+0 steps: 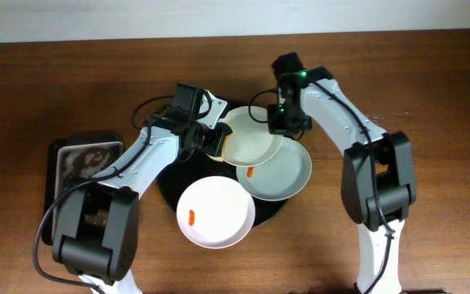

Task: Clean dirty plates on tray and stack at the side
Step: 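Carry the scrubbed plate to the right side of the table and set it down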

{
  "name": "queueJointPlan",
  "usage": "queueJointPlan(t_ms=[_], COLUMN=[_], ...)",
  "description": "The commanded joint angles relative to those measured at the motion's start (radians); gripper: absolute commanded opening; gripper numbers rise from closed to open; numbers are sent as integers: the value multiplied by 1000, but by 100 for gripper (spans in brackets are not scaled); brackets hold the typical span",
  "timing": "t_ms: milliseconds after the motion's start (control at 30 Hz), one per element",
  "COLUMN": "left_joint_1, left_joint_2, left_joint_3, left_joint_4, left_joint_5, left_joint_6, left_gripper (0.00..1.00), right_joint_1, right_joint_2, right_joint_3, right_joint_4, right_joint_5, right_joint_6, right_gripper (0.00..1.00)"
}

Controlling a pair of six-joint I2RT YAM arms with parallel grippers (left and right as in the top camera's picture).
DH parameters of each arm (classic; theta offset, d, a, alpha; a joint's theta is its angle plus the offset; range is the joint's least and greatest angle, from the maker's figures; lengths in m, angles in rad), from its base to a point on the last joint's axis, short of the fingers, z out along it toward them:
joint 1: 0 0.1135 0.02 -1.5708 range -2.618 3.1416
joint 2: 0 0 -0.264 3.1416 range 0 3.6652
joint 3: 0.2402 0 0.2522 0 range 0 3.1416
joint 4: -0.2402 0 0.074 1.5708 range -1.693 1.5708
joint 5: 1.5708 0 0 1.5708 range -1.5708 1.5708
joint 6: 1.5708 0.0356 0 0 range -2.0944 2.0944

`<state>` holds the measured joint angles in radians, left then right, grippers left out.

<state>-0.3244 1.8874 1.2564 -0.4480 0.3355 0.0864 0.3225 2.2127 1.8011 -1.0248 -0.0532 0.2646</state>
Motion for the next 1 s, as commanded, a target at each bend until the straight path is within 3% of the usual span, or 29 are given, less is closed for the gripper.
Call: queueJointPlan(t_ms=[0, 67, 367, 467, 700, 900, 967], left_joint_1=[2, 16, 19, 22, 68, 93, 94], left_joint_2=[14, 14, 196, 238, 235, 235, 235], left_joint_3=[48, 110, 109, 109, 308, 359, 359], left_joint_4=[20, 22, 39, 31, -240, -328, -356], left_joint_5=[18, 18, 17, -140, -297, -117, -114], left_joint_6=[-5, -59, -143, -143, -255, -241, -206], left_gripper=[0, 0, 0, 0, 0, 0, 1], right_joint_1=[117, 161, 175, 183, 181, 180, 207], right_joint_2=[-36, -36, -36, -36, -36, -110, -203], right_joint_3=[38, 45, 214, 214, 214, 250, 293], right_joint_4=[-14, -15, -124, -139, -154, -188, -205], right_joint_5=[352, 446, 432, 431, 462, 520, 573], right_joint_6=[-93, -95, -96, -96, -95, -96, -206], right_gripper=[4, 4, 4, 4, 4, 4, 4])
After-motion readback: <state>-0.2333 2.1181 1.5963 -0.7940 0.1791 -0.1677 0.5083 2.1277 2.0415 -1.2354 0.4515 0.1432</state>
